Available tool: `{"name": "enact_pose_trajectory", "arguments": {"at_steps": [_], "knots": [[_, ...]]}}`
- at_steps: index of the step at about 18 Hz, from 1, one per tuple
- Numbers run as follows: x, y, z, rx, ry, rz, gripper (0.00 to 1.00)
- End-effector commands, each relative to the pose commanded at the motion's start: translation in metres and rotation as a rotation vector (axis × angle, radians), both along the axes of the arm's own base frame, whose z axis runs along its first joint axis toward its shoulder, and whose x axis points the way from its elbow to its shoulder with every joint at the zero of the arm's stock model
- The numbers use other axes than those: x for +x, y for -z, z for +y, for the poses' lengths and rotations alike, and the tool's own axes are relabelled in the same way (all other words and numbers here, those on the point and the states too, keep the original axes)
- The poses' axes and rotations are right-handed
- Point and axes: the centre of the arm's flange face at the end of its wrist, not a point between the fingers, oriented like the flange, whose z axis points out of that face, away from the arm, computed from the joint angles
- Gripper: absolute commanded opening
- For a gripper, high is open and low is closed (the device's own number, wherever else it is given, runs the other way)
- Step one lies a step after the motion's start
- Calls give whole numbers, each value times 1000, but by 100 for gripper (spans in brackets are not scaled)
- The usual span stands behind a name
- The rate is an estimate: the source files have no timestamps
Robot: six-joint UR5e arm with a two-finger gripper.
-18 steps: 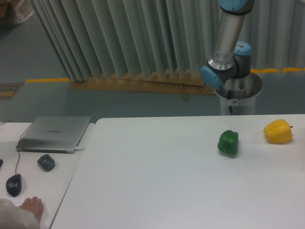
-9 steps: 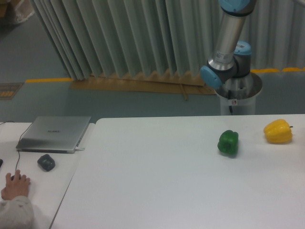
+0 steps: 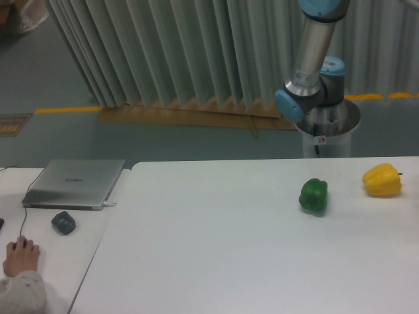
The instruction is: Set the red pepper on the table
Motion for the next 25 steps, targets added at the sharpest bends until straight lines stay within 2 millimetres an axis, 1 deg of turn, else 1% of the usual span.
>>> {"name": "enact_pose_trajectory", "arguments": {"at_steps": [1,4,8,9,10,12,15,18,23,25], "knots": [[8,-1,14,3,-6,5,100],[26,-2,43,7,-13,11,100],[51,3,75,11,-47,13,100],[60,5,84,11,-62,13,100],[65,6,90,12,-67,13,100],[80,1,105,35,-40,10,100],[85,1,110,38,-33,8,100],[93,2,119,37,-28,9,100],[117,3,143,42,-43,12,100],[127,-6,141,49,-54,-8,100]]}}
